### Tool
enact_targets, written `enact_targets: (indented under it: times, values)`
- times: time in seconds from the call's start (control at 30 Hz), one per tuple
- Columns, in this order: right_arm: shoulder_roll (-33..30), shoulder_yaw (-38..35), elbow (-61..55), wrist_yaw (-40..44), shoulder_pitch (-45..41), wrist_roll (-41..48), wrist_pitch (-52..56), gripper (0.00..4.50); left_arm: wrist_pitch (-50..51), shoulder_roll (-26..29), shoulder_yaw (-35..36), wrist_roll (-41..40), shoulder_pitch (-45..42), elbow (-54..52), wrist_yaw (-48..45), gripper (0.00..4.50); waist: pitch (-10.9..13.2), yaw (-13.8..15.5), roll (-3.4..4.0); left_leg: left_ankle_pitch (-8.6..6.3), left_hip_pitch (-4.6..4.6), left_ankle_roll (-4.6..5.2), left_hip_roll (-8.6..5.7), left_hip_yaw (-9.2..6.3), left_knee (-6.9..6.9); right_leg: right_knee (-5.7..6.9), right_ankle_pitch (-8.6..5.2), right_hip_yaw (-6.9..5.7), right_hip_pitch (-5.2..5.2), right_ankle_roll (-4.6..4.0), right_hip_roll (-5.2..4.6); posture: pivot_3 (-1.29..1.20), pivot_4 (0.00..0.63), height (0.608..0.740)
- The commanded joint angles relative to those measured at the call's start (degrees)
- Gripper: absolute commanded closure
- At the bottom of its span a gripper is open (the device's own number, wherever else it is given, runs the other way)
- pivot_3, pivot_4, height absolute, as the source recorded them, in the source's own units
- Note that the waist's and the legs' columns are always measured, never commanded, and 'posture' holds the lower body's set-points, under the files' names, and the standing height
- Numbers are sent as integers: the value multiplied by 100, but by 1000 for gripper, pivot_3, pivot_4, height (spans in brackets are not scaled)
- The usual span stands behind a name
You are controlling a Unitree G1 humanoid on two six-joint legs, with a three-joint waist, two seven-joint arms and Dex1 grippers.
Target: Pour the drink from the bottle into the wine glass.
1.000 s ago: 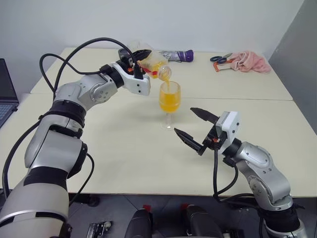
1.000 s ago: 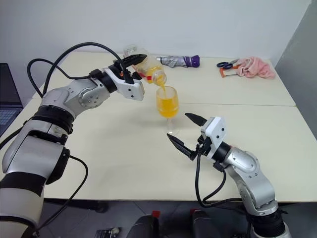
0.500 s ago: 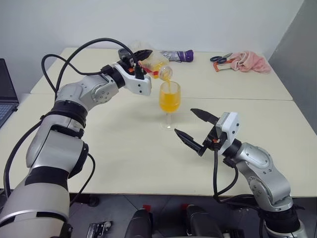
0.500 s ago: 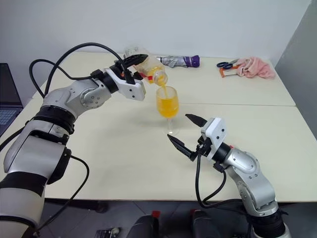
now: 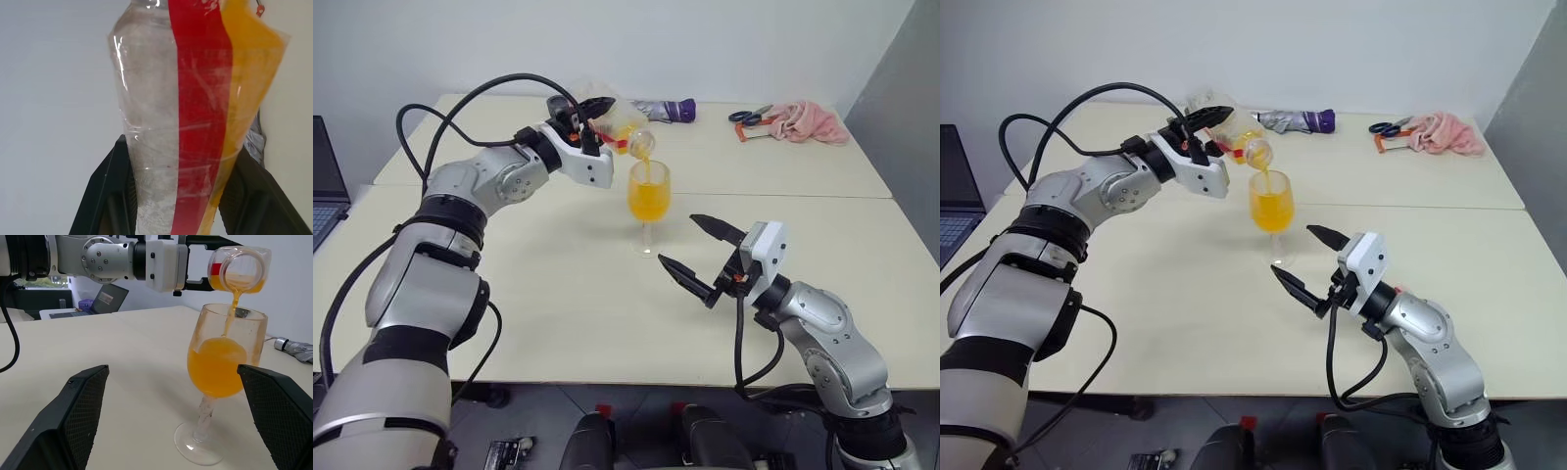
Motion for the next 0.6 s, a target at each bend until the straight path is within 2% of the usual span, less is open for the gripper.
enact_targets:
  times: [0.03, 0.33, 0.6]
  values:
    - [36, -13, -182, -27, -10, -25, -169, 0, 30, -26, 217, -303, -115, -60, -60, 2793, 0, 0, 0, 0, 0, 0, 0, 0, 0, 0, 0, 0, 0, 0, 0, 0, 150, 740]
    - [59, 52, -105, -41, -60, -231, -380, 0, 29, -289, 617, -1138, 111, -146, -693, 2793, 0, -5, 0, 0, 0, 0, 0, 1, 2, 1, 0, 1, 0, 0, 0, 0, 150, 740]
    - [46, 29, -15, 2, -173, -256, -432, 0, 509, -594, 1513, -2627, 594, -598, -1918, 2793, 0, -4, 0, 1, 1, -2, 2, 0, 6, 8, 0, 0, 0, 0, 0, 0, 150, 740]
